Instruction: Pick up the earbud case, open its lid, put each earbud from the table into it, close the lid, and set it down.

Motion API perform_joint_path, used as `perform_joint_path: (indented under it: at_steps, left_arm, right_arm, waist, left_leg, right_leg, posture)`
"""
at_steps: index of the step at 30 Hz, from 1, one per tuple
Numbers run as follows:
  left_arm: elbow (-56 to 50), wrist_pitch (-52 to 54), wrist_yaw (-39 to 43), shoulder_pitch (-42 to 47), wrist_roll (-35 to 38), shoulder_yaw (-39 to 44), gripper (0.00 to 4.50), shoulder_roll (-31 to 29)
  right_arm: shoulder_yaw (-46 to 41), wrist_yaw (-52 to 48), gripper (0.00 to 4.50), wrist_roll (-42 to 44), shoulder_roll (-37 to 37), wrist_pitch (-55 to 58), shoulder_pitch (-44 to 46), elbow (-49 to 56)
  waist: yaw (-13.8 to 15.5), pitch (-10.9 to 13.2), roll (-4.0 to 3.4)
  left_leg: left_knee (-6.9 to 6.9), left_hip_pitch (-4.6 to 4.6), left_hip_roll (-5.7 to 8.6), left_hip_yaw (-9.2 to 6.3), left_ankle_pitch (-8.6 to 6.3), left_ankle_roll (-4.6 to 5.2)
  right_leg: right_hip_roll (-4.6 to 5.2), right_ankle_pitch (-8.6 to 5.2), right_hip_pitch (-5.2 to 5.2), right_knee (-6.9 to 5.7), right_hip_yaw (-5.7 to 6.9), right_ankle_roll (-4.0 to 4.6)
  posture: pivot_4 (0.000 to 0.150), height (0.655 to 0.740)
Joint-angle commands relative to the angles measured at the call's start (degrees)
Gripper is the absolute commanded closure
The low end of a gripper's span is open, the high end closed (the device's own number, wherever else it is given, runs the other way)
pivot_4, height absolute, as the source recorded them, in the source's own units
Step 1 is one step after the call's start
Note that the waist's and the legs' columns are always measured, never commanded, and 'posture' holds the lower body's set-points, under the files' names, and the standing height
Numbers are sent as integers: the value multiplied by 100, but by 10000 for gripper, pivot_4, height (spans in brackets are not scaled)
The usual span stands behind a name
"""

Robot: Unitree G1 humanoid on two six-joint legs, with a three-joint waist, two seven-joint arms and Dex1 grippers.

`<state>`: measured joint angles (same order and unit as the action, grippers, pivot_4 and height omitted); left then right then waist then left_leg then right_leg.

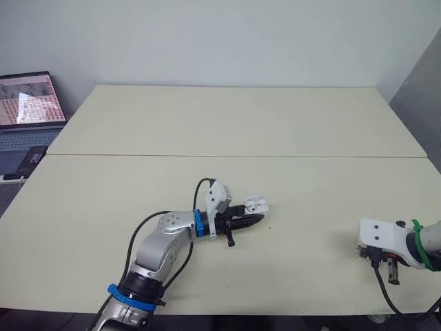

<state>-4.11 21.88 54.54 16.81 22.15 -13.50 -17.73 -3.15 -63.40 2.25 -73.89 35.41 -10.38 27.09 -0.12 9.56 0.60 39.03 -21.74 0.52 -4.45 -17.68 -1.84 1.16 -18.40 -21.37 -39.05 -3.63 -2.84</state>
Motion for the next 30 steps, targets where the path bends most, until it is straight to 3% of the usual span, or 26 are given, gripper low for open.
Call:
perform_joint_path:
  at_steps: [1,16,30]
  left_arm:
    - [-115,-130,61,89,14,-12,36931,21]
    - [-103,-149,53,52,2,-8,36931,13]
    - [-86,-173,58,50,-20,-1,36931,3]
  right_arm:
    - [-143,88,44613,-164,-115,-9,-52,-79]
    - [-612,-2,44613,-200,-200,-175,-51,-414]
    - [-520,206,44613,-388,-29,-1360,529,-1372]
  waist:
    - [0,0,0]
    - [-2,0,0]
    - [-9,0,-1]
  left_leg:
    - [0,0,0,1,0,0]
    - [0,1,0,2,0,0]
    - [0,3,-2,5,0,0]
  right_leg:
    - [0,0,0,0,0,0]
    - [0,0,0,-1,0,0]
    - [-2,0,-1,-2,-1,0]
  posture:
    - [1500,7400]
    - [1500,7400]
    - [1500,7400]
